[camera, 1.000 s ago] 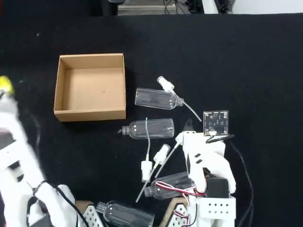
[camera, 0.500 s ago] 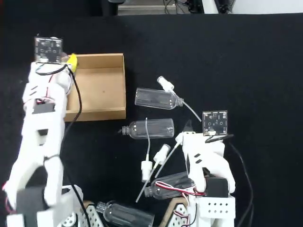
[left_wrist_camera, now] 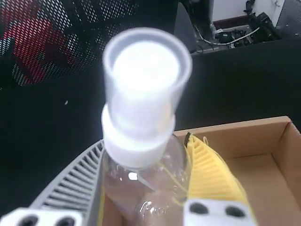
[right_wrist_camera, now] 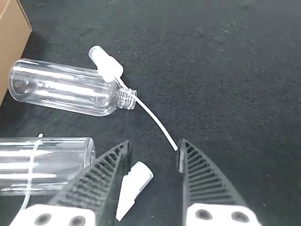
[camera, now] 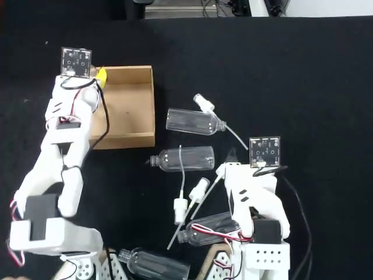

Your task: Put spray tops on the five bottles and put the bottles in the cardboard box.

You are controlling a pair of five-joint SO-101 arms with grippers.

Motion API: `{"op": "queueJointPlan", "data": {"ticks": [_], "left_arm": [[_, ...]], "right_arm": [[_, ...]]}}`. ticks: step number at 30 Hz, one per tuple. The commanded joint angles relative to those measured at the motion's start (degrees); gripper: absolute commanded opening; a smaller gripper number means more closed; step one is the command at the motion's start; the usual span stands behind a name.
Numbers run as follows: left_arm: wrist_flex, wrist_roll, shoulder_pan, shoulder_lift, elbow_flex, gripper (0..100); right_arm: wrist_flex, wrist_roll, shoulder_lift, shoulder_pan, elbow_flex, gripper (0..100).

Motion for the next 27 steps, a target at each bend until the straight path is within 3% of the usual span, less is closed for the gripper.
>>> {"op": "queueJointPlan", "data": {"ticks": [1, 14, 27], "left_arm": [[-1.6, 0.4, -0.1, 5.0, -8.9, 3], [-1.6, 0.4, -1.5, 17.1, -18.0, 3], [-1.6, 0.4, -3.5, 18.2, -19.2, 3]], "right_arm": [[-1.6, 0.1, -5.5, -0.4, -0.4, 13.8], [-1.6, -0.1, -5.5, -0.4, -0.4, 13.8], [-1.6, -0.1, -5.5, -0.4, -0.4, 13.8]]}}
